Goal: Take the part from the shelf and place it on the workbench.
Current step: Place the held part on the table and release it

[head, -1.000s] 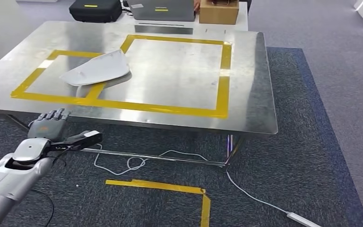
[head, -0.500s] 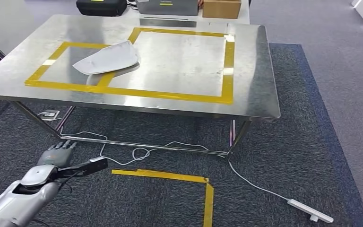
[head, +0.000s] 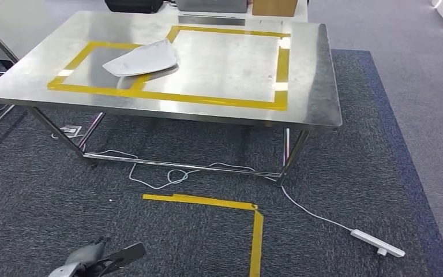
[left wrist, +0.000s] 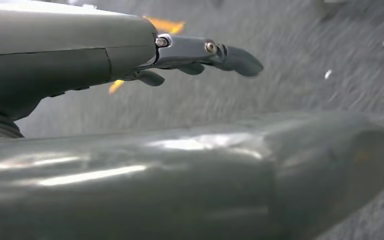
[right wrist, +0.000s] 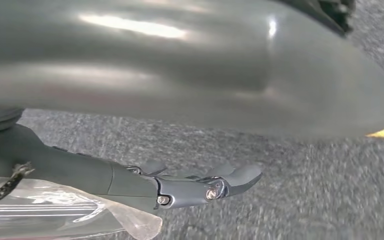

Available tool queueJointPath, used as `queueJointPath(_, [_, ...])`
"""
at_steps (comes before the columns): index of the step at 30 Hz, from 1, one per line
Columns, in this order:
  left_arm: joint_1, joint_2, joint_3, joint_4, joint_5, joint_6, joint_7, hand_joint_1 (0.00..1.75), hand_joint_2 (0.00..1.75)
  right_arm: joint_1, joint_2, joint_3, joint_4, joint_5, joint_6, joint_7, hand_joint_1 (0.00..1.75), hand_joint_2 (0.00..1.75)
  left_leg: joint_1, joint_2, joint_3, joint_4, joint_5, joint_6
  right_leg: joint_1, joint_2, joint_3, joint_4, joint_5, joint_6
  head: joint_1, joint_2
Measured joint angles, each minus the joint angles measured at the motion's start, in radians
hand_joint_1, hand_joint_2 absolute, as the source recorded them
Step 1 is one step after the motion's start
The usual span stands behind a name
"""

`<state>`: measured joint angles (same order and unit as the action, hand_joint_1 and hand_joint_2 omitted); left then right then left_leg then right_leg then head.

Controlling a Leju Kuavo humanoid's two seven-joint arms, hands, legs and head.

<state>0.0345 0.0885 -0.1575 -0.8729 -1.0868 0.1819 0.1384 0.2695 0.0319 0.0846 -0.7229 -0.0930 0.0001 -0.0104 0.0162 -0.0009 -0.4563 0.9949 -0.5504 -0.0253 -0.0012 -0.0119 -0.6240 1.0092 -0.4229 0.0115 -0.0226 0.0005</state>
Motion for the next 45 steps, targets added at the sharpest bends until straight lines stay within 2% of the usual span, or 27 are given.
queueJointPath(2, [0.025,-0.021,0.022,0.028,0.015,0.005,0.008,0.0,0.0,0.012,0.01,-0.044,-0.02,0.027,0.013,0.011,0.0,0.0,-0.004,0.003,-0.009,-0.006,0.008,0.022,-0.004,0.0,-0.004,0.001,0.01,0.014,0.0,0.0])
queueJointPath(3, [0.039,-0.03,0.033,0.039,0.021,0.007,0.01,0.0,0.0,0.019,0.017,-0.067,-0.029,0.042,0.021,0.016,0.0,0.0,-0.004,0.005,-0.018,-0.006,0.017,0.033,-0.006,0.002,-0.009,0.01,-0.006,0.02,0.0,0.0])
queueJointPath(5, [0.063,-0.045,0.057,0.054,0.036,0.009,0.013,0.0,0.0,0.032,0.031,-0.111,-0.046,0.074,0.037,0.023,0.0,0.0,-0.003,0.01,-0.044,-0.008,0.04,0.051,-0.01,0.006,-0.032,0.077,-0.094,0.029,0.004,0.0])
queueJointPath(7, [0.082,-0.057,0.079,0.063,0.051,0.01,0.013,0.0,0.0,0.037,0.047,-0.15,-0.06,0.104,0.052,0.029,0.0,0.0,-0.006,0.01,-0.077,-0.007,0.066,0.057,-0.01,0.008,-0.057,0.202,-0.194,0.034,0.009,0.0])
queueJointPath(8, [0.091,-0.064,0.09,0.069,0.056,0.01,0.013,0.0,0.0,0.039,0.054,-0.169,-0.067,0.117,0.059,0.031,0.0,0.0,-0.008,0.01,-0.095,-0.006,0.08,0.057,-0.01,0.008,-0.058,0.255,-0.212,0.035,0.009,0.0])
queueJointPath(10, [0.107,-0.076,0.109,0.077,0.066,0.009,0.012,0.0,0.0,0.043,0.067,-0.207,-0.083,0.14,0.07,0.038,0.0,0.0,-0.011,0.011,-0.129,-0.004,0.106,0.055,-0.009,0.008,-0.018,0.276,-0.172,0.032,0.01,0.0])
queueJointPath(12, [0.123,-0.089,0.129,0.082,0.076,0.008,0.009,0.0,0.0,0.048,0.08,-0.243,-0.104,0.162,0.082,0.049,0.0,0.0,-0.013,0.01,-0.155,-0.003,0.131,0.05,-0.007,0.01,0.088,0.166,-0.121,0.021,0.009,0.0])
queueJointPath(14, [0.136,-0.102,0.15,0.083,0.084,0.005,0.007,0.0,0.0,0.052,0.096,-0.28,-0.132,0.188,0.095,0.06,0.0,0.0,-0.015,0.008,-0.169,-0.003,0.155,0.042,-0.003,0.013,0.209,-0.005,-0.138,0.01,0.009,0.0])
queueJointPath(16, [0.149,-0.114,0.171,0.083,0.089,0.002,0.003,0.0,0.0,0.058,0.115,-0.314,-0.158,0.209,0.107,0.07,0.0,0.0,-0.014,0.008,-0.174,-0.008,0.179,0.031,0.003,0.013,0.253,-0.088,-0.159,0.003,0.012,0.0])
queueJointPath(18, [0.165,-0.122,0.19,0.083,0.091,-0.002,0.001,0.0,0.0,0.069,0.133,-0.345,-0.177,0.224,0.115,0.079,0.0,0.0,-0.01,0.005,-0.179,-0.006,0.177,0.018,0.001,0.009,0.235,-0.089,-0.141,-0.01,0.013,0.0])
queueJointPath(19, [0.174,-0.126,0.198,0.083,0.092,-0.004,0.0,0.0,0.0,0.074,0.142,-0.358,-0.186,0.231,0.119,0.083,0.0,0.0,-0.008,0.003,-0.185,0.012,0.144,0.012,0.0,0.006,0.223,-0.089,-0.129,-0.018,0.011,0.0])
queueJointPath(22, [0.19,-0.138,0.217,0.082,0.092,-0.004,-0.005,0.0,0.0,0.087,0.16,-0.394,-0.211,0.252,0.131,0.09,0.0,0.0,-0.006,0.0,-0.207,0.173,-0.024,-0.001,0.001,-0.002,0.176,-0.082,-0.093,-0.033,0.005,0.0])
queueJointPath(23, [0.192,-0.141,0.223,0.082,0.092,-0.002,-0.007,0.0,0.0,0.089,0.165,-0.406,-0.218,0.26,0.136,0.091,0.0,0.0,-0.006,0.001,-0.21,0.236,-0.05,-0.004,0.001,-0.004,0.156,-0.076,-0.081,-0.032,0.004,0.0])
queueJointPath(24, [0.192,-0.144,0.229,0.081,0.092,0.0,-0.01,0.0,0.0,0.09,0.171,-0.417,-0.224,0.269,0.142,0.092,0.0,0.0,-0.005,0.001,-0.204,0.279,-0.044,-0.006,0.002,-0.006,0.134,-0.069,-0.07,-0.032,0.004,0.0])
queueJointPath(25, [0.193,-0.147,0.236,0.079,0.092,0.002,-0.013,0.0,0.0,0.091,0.176,-0.428,-0.23,0.278,0.148,0.093,0.0,0.0,-0.005,0.001,-0.187,0.296,-0.018,-0.006,0.002,-0.008,0.114,-0.06,-0.06,-0.03,0.004,0.0])
queueJointPath(27, [0.194,-0.152,0.246,0.072,0.092,0.004,-0.017,0.0,0.0,0.091,0.186,-0.448,-0.241,0.292,0.157,0.094,0.0,0.0,-0.006,0.0,-0.109,0.23,0.04,-0.002,0.002,-0.009,0.074,-0.037,-0.041,-0.025,0.004,0.0])
queueJointPath(29, [0.194,-0.157,0.256,0.06,0.091,0.003,-0.016,0.0,0.0,0.092,0.195,-0.464,-0.251,0.307,0.167,0.094,0.0,0.0,-0.008,0.0,0.007,0.072,0.019,0.009,0.006,-0.009,0.045,-0.014,-0.027,-0.016,0.003,0.0])
queueJointPath(31, [0.198,-0.17,0.267,0.038,0.083,-0.001,-0.004,0.0,0.0,0.091,0.203,-0.486,-0.26,0.329,0.182,0.093,0.0,0.0,-0.012,0.0,0.065,-0.028,-0.021,0.021,0.007,-0.01,0.029,-0.005,-0.01,-0.005,0.003,0.0])
queueJointPath(33, [0.209,-0.187,0.279,0.013,0.072,-0.009,0.013,0.0,0.0,0.092,0.21,-0.514,-0.266,0.349,0.197,0.092,0.0,0.0,-0.013,0.004,0.053,-0.04,-0.012,0.036,0.004,-0.007,0.021,-0.004,-0.001,0.008,0.003,0.0])
queueJointPath(34, [0.214,-0.193,0.284,0.002,0.069,-0.013,0.019,0.0,0.0,0.093,0.212,-0.527,-0.269,0.355,0.203,0.091,0.0,0.0,-0.012,0.007,0.043,-0.041,-0.002,0.044,0.002,-0.003,0.013,0.008,-0.019,0.014,0.004,0.0])
queueJointPath(37, [0.224,-0.21,0.293,-0.025,0.067,-0.017,0.024,0.0,0.0,0.095,0.219,-0.553,-0.271,0.367,0.211,0.09,0.0,0.0,-0.01,0.011,0.003,-0.042,0.03,0.058,-0.003,0.007,-0.029,0.148,-0.158,0.031,0.008,0.0])
queueJointPath(38, [0.227,-0.215,0.297,-0.034,0.067,-0.018,0.026,0.0,0.0,0.094,0.221,-0.561,-0.272,0.374,0.215,0.089,0.0,0.0,-0.01,0.012,-0.012,-0.041,0.041,0.058,-0.003,0.008,-0.041,0.212,-0.186,0.034,0.008,0.0])
queueJointPath(39, [0.229,-0.219,0.302,-0.041,0.066,-0.02,0.029,0.0,0.0,0.093,0.224,-0.569,-0.272,0.383,0.221,0.087,0.0,0.0,-0.01,0.013,-0.027,-0.04,0.052,0.056,-0.003,0.008,-0.044,0.258,-0.186,0.036,0.009,0.0])
queueJointPath(41, [0.234,-0.227,0.313,-0.053,0.063,-0.024,0.035,0.0,0.0,0.09,0.229,-0.59,-0.272,0.409,0.236,0.083,0.0,0.0,-0.01,0.015,-0.053,-0.036,0.071,0.052,-0.005,0.008,-0.008,0.263,-0.127,0.036,0.009,0.0])
queueJointPath(42, [0.236,-0.231,0.319,-0.057,0.06,-0.024,0.036,0.0,0.0,0.088,0.231,-0.601,-0.272,0.42,0.243,0.081,0.0,0.0,-0.01,0.015,-0.063,-0.034,0.078,0.048,-0.006,0.008,0.038,0.21,-0.097,0.035,0.009,0.0])
queueJointPath(43, [0.238,-0.236,0.323,-0.06,0.058,-0.024,0.037,0.0,0.0,0.085,0.234,-0.612,-0.272,0.43,0.249,0.079,0.0,0.0,-0.011,0.015,-0.07,-0.032,0.084,0.044,-0.007,0.008,0.096,0.132,-0.087,0.032,0.009,0.0])
queueJointPath(45, [0.24,-0.244,0.33,-0.067,0.055,-0.023,0.037,0.0,0.0,0.078,0.24,-0.628,-0.275,0.442,0.257,0.076,0.0,0.0,-0.015,0.014,-0.078,-0.028,0.095,0.034,-0.006,0.009,0.195,-0.019,-0.112,0.024,0.009,0.0])
